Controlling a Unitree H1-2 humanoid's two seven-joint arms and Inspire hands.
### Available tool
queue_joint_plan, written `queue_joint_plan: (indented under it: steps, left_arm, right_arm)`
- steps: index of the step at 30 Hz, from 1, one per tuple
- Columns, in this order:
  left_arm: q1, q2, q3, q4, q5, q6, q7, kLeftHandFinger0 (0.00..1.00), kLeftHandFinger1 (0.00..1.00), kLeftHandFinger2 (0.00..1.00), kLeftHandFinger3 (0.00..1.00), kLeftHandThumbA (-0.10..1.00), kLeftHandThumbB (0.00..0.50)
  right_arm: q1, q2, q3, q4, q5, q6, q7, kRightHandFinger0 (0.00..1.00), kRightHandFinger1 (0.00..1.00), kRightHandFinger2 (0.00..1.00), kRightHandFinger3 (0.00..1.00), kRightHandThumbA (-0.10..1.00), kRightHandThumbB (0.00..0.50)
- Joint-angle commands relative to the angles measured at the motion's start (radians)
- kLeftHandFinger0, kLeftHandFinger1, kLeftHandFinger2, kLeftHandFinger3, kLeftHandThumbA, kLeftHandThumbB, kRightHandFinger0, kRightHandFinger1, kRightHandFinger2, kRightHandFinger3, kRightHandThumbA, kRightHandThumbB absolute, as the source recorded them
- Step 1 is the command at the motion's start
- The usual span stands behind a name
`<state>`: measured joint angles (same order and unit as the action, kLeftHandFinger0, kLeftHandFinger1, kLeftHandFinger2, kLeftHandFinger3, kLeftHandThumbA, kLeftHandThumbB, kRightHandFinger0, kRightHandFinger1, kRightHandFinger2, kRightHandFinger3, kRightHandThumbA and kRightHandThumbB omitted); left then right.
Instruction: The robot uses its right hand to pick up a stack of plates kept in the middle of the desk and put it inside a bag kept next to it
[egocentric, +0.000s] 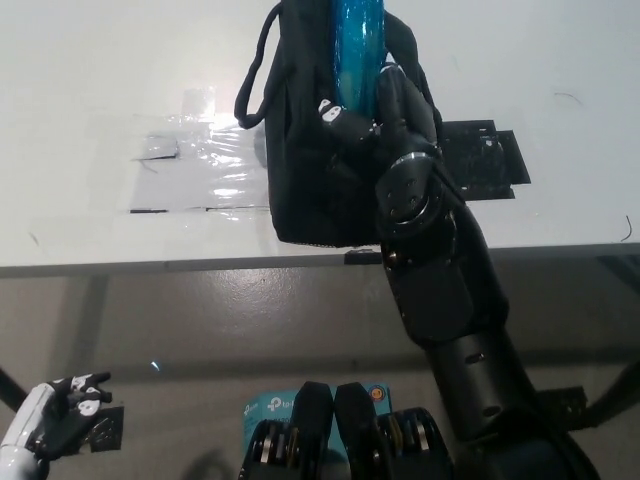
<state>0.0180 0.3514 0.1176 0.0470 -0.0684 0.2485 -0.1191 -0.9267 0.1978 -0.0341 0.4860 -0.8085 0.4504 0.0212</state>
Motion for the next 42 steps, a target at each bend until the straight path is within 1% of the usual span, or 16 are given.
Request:
queue_joint_plan:
  steps: [1, 3, 7, 9, 12, 14, 19, 24, 29, 32, 33, 35, 38, 39, 40, 42]
  left_arm:
    - [0.016, 0.033, -0.005, -0.004, 0.011, -0.022, -0.027, 0.67, 0.69, 0.78, 0.75, -0.10, 0.077]
    - [0.015, 0.032, -0.006, -0.002, 0.008, -0.025, -0.030, 0.66, 0.69, 0.78, 0.73, -0.10, 0.080]
    - [0.016, 0.035, -0.012, 0.001, 0.018, -0.031, -0.029, 0.66, 0.69, 0.79, 0.74, -0.10, 0.091]
    - [0.015, 0.034, -0.011, 0.010, 0.012, -0.040, -0.033, 0.67, 0.69, 0.77, 0.74, -0.10, 0.078]
    - [0.018, 0.034, -0.014, 0.008, 0.017, -0.035, -0.032, 0.68, 0.69, 0.76, 0.75, -0.10, 0.076]
    - [0.018, 0.033, -0.014, 0.006, 0.017, -0.027, -0.031, 0.68, 0.70, 0.75, 0.75, -0.10, 0.089]
    - [0.020, 0.036, -0.019, 0.000, 0.017, -0.023, -0.041, 0.69, 0.70, 0.75, 0.77, -0.10, 0.085]
    - [0.021, 0.039, -0.022, -0.002, 0.020, -0.020, -0.041, 0.69, 0.70, 0.73, 0.76, -0.10, 0.087]
    - [0.024, 0.037, -0.030, 0.004, 0.023, -0.017, -0.041, 0.69, 0.70, 0.74, 0.76, -0.10, 0.086]
    - [0.035, 0.041, -0.037, 0.014, 0.022, -0.043, -0.052, 0.66, 0.69, 0.74, 0.75, -0.10, 0.077]
    - [0.035, 0.042, -0.038, 0.013, 0.023, -0.040, -0.051, 0.66, 0.69, 0.75, 0.75, -0.10, 0.089]
    - [0.038, 0.048, -0.037, 0.010, 0.024, -0.041, -0.053, 0.68, 0.70, 0.77, 0.75, -0.10, 0.091]
    - [0.040, 0.050, -0.040, 0.008, 0.031, -0.049, -0.054, 0.66, 0.71, 0.82, 0.75, -0.10, 0.094]
    - [0.041, 0.050, -0.042, 0.003, 0.036, -0.047, -0.051, 0.66, 0.70, 0.80, 0.73, -0.10, 0.097]
    - [0.040, 0.049, -0.044, 0.006, 0.041, -0.049, -0.049, 0.65, 0.70, 0.79, 0.73, -0.10, 0.098]
    - [0.039, 0.049, -0.044, 0.010, 0.042, -0.053, -0.047, 0.66, 0.69, 0.77, 0.73, -0.10, 0.107]
  right_arm:
    - [-0.107, -0.011, 0.010, -0.106, -0.332, 0.020, 0.210, 1.00, 1.00, 1.00, 1.00, 1.00, 0.500]
    - [-0.121, -0.023, 0.007, -0.118, -0.330, 0.020, 0.220, 1.00, 1.00, 1.00, 1.00, 1.00, 0.500]
    - [-0.177, -0.052, 0.019, -0.124, -0.405, 0.020, 0.250, 1.00, 1.00, 1.00, 1.00, 1.00, 0.500]
    - [-0.225, -0.075, 0.022, -0.128, -0.382, 0.020, 0.225, 1.00, 1.00, 1.00, 1.00, 1.00, 0.500]
    - [-0.246, -0.084, 0.021, -0.123, -0.420, 0.020, 0.237, 1.00, 1.00, 1.00, 1.00, 1.00, 0.500]
    - [-0.301, -0.107, 0.021, -0.104, -0.422, 0.020, 0.219, 1.00, 1.00, 1.00, 1.00, 1.00, 0.500]
    - [-0.429, -0.140, 0.006, -0.051, -0.498, 0.020, 0.263, 1.00, 1.00, 1.00, 1.00, 1.00, 0.500]
    - [-0.517, -0.143, -0.011, -0.017, -0.498, 0.020, 0.253, 1.00, 1.00, 1.00, 1.00, 1.00, 0.500]
    - [-0.547, -0.149, -0.002, -0.034, -0.500, 0.020, 0.272, 1.00, 1.00, 1.00, 1.00, 1.00, 0.500]
    - [-0.560, -0.177, -0.034, -0.055, -0.489, 0.020, 0.297, 1.00, 1.00, 1.00, 1.00, 1.00, 0.500]
    - [-0.557, -0.191, -0.037, -0.074, -0.485, 0.020, 0.294, 1.00, 1.00, 1.00, 1.00, 1.00, 0.500]
    - [-0.521, -0.219, -0.047, -0.161, -0.456, 0.020, 0.329, 1.00, 1.00, 1.00, 1.00, 1.00, 0.500]
    - [-0.413, -0.256, -0.059, -0.356, -0.407, 0.020, 0.419, 1.00, 1.00, 1.00, 1.00, 1.00, 0.500]
    - [-0.350, -0.271, -0.054, -0.449, -0.370, 0.020, 0.455, 1.00, 1.00, 1.00, 1.00, 1.00, 0.454]
    - [-0.237, -0.286, -0.061, -0.605, -0.279, 0.020, 0.501, 1.00, 1.00, 1.00, 1.00, 1.00, 0.416]
    - [-0.132, -0.253, -0.111, -0.746, -0.193, 0.020, 0.533, 1.00, 1.00, 1.00, 1.00, 1.00, 0.359]
